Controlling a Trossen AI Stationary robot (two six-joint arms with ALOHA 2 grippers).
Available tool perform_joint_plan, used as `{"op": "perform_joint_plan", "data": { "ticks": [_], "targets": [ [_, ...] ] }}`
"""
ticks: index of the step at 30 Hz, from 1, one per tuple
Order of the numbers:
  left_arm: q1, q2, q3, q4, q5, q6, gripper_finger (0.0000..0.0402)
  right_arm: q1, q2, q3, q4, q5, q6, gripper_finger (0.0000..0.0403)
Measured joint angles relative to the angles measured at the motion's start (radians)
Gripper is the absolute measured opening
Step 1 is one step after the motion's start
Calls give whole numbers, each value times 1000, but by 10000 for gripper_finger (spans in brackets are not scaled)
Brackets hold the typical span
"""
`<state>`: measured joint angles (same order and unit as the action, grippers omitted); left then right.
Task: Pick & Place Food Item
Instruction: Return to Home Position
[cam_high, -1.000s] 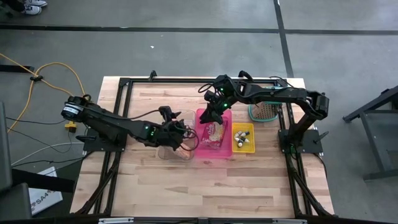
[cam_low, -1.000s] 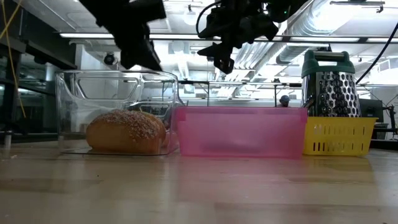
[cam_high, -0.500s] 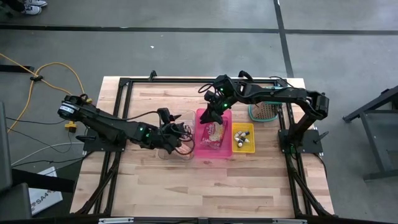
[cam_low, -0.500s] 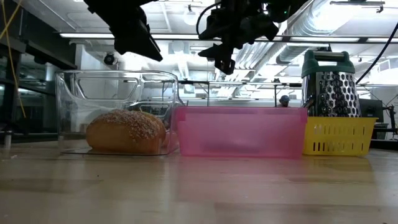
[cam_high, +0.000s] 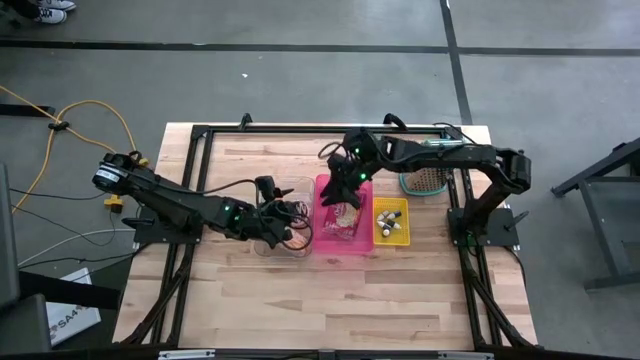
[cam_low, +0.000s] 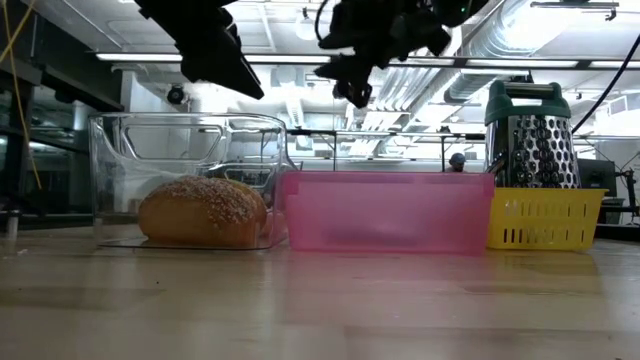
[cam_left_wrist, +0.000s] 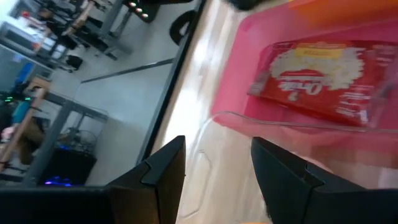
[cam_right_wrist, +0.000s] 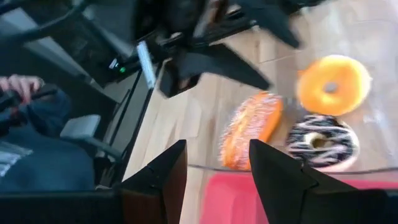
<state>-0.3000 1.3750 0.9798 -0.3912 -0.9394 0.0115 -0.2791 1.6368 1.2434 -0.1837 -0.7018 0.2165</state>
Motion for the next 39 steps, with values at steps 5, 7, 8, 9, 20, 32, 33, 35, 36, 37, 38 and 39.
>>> {"op": "perform_joint_plan", "data": {
  "ticks": [5, 7, 8, 9, 20, 32, 33, 35, 36, 37, 38, 39],
  "targets": [
    [0, 0, 0, 6, 13, 12, 175, 71, -41, 1, -17, 77, -24, 162],
    [0, 0, 0, 5, 13, 23, 175, 96, -67, -1, -50, 104, -42, 162],
    [0, 0, 0, 6, 13, 26, 175, 113, -80, 0, -47, 123, -48, 162],
    [0, 0, 0, 8, 13, 26, 175, 125, -100, 1, -61, 139, -55, 162],
    [0, 1, 0, 42, 26, 19, 175, 242, -342, -1, -204, 404, -84, 162],
    [0, 1, 0, 59, 28, 22, 175, 407, -435, -30, -290, 715, -27, 162],
    [0, 1, 0, 59, 28, 22, 175, 423, -435, -48, -278, 725, -19, 162],
    [0, 1, 0, 60, 29, 18, 175, 455, -449, -94, -249, 753, -1, 162],
    [0, 1, 0, 62, 28, 18, 175, 470, -459, -127, -221, 772, 8, 162],
    [0, 1, 0, 64, 28, 20, 175, 480, -468, -158, -189, 782, 15, 162],
    [0, 1, 0, 64, 28, 22, 175, 488, -483, -189, -153, 791, 21, 162],
    [0, 1, 0, 64, 28, 19, 175, 493, -505, -225, -125, 804, 27, 162]
  ]
}}
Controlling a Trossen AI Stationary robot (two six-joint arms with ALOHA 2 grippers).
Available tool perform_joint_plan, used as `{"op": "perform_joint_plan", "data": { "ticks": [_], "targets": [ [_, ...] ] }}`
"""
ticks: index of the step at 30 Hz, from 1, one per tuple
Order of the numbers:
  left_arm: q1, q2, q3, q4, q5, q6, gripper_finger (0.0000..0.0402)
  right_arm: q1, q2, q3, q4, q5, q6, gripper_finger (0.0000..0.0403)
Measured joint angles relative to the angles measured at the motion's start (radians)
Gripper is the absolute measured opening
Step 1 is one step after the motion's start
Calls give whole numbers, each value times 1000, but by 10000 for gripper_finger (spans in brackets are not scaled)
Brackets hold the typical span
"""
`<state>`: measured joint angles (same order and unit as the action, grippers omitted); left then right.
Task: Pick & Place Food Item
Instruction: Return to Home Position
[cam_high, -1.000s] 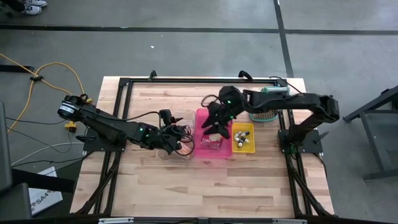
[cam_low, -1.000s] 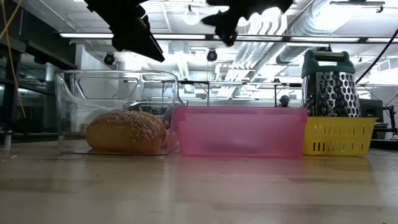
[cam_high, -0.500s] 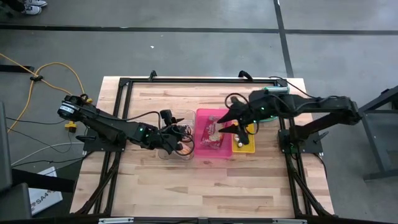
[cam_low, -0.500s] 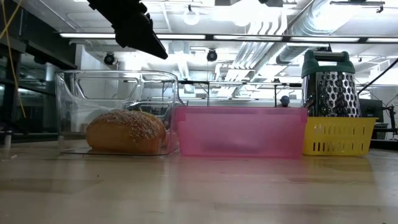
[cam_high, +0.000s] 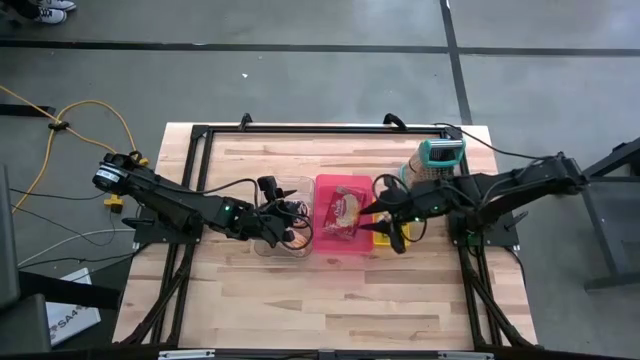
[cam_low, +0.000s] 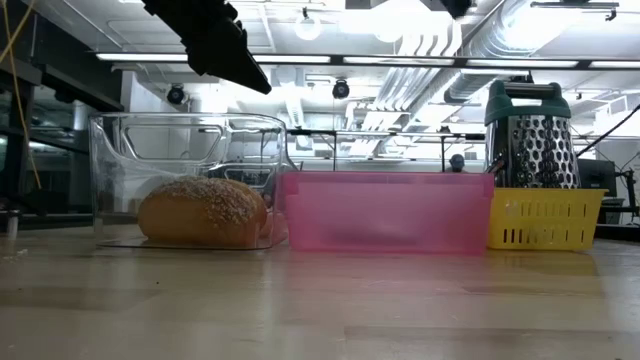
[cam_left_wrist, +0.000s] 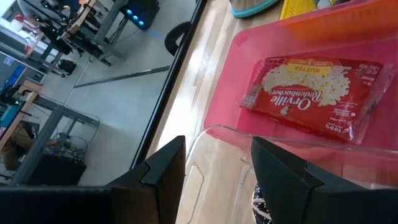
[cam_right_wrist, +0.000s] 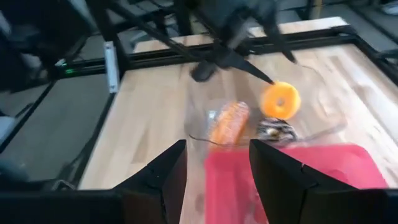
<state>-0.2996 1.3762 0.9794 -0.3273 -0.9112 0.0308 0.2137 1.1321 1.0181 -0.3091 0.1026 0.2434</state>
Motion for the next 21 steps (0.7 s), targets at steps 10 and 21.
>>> {"op": "perform_joint_plan", "data": {
  "ticks": [10, 21],
  "targets": [
    [0, 0, 0, 1, 0, 2, 175, -6, -281, -376, 223, 183, 51, 162],
    [0, 0, 0, 22, -1, 6, 175, -6, -542, -687, 464, 95, 69, 162]
  ]
}}
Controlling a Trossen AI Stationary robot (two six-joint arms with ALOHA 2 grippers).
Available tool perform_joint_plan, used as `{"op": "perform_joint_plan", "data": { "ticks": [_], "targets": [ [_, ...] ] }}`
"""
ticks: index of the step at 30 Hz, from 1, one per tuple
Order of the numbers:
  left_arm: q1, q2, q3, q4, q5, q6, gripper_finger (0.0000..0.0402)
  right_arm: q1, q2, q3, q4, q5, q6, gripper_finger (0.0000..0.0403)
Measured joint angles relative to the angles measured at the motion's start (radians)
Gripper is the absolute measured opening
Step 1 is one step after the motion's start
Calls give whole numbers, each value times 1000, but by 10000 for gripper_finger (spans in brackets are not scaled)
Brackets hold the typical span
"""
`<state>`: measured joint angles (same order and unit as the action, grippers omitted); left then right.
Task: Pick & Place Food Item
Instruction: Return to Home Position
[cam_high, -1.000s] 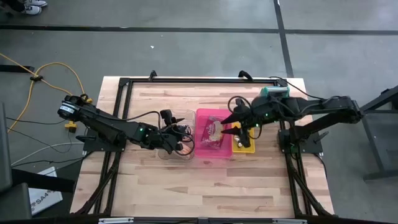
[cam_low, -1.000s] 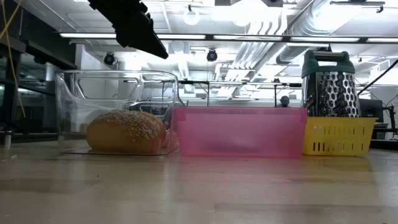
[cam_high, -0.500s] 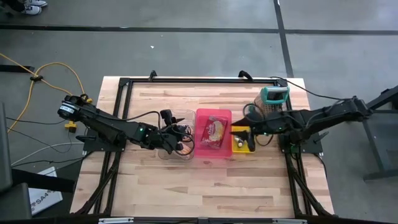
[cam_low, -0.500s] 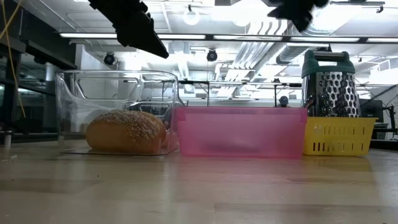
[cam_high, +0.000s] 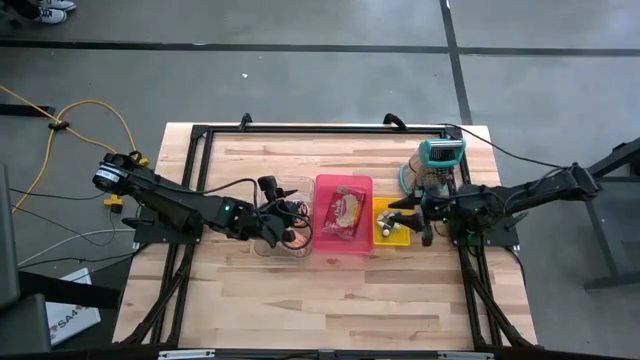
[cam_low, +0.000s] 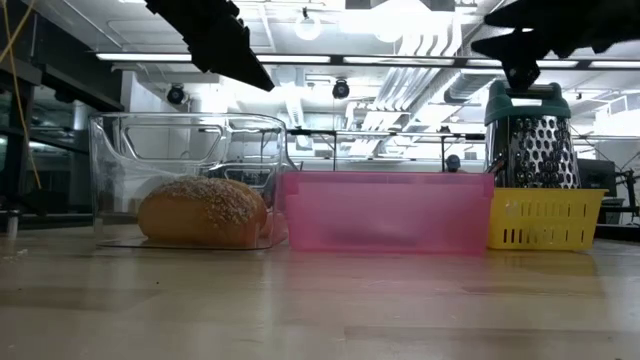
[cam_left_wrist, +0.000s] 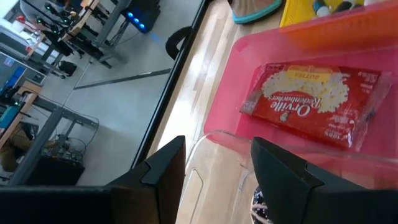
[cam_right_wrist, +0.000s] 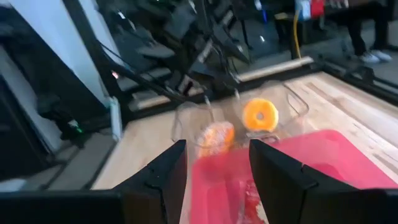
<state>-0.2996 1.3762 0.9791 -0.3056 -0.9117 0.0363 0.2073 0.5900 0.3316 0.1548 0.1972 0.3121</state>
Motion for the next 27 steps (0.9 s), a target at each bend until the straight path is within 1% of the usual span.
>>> {"op": "perform_joint_plan", "data": {
  "ticks": [7, 14, 18, 27],
  "targets": [
    [0, 0, 0, 4, 0, -7, 175, 0, -156, -129, 119, -42, -24, 162],
    [0, 0, 0, 4, 0, -6, 175, 0, -282, -173, 126, -80, -51, 162],
    [0, 0, 0, 5, 0, -7, 175, 0, -346, -198, 126, -78, -51, 162],
    [0, 0, 0, 8, 0, -6, 175, 0, -429, -257, 134, -66, -33, 162]
  ]
}}
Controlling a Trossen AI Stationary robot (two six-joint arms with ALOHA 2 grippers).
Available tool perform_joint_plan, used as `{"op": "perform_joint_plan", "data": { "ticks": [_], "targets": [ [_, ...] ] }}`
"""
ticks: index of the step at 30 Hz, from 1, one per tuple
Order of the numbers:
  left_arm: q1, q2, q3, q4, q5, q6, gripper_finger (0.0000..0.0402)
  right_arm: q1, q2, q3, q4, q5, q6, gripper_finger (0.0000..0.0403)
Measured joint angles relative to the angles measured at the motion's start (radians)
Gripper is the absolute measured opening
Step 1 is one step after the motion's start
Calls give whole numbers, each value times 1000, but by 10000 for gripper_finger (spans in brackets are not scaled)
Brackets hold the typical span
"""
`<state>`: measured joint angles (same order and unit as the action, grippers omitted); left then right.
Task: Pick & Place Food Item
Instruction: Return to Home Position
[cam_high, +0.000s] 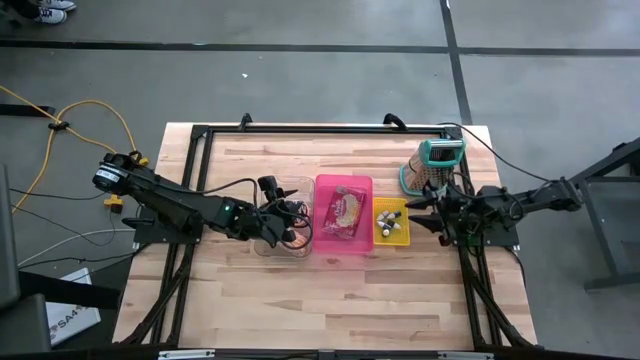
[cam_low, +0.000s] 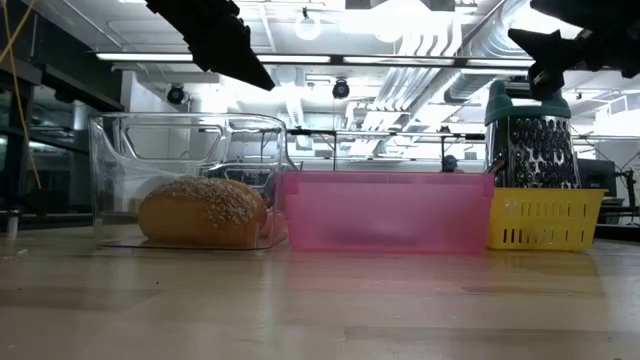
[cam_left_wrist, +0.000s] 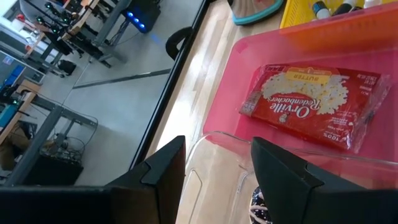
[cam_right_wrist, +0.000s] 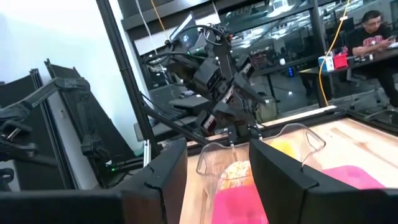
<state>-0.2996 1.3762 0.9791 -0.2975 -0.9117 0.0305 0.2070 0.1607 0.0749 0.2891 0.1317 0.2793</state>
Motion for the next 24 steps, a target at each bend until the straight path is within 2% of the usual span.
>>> {"op": "perform_joint_plan", "data": {
  "ticks": [13, 24],
  "targets": [
    [0, 0, 0, 7, 0, 0, 175, 0, -56, -63, 3, 57, 25, 162],
    [0, 0, 0, 17, 0, -1, 175, 0, -58, -66, -71, 49, 75, 162]
  ]
}}
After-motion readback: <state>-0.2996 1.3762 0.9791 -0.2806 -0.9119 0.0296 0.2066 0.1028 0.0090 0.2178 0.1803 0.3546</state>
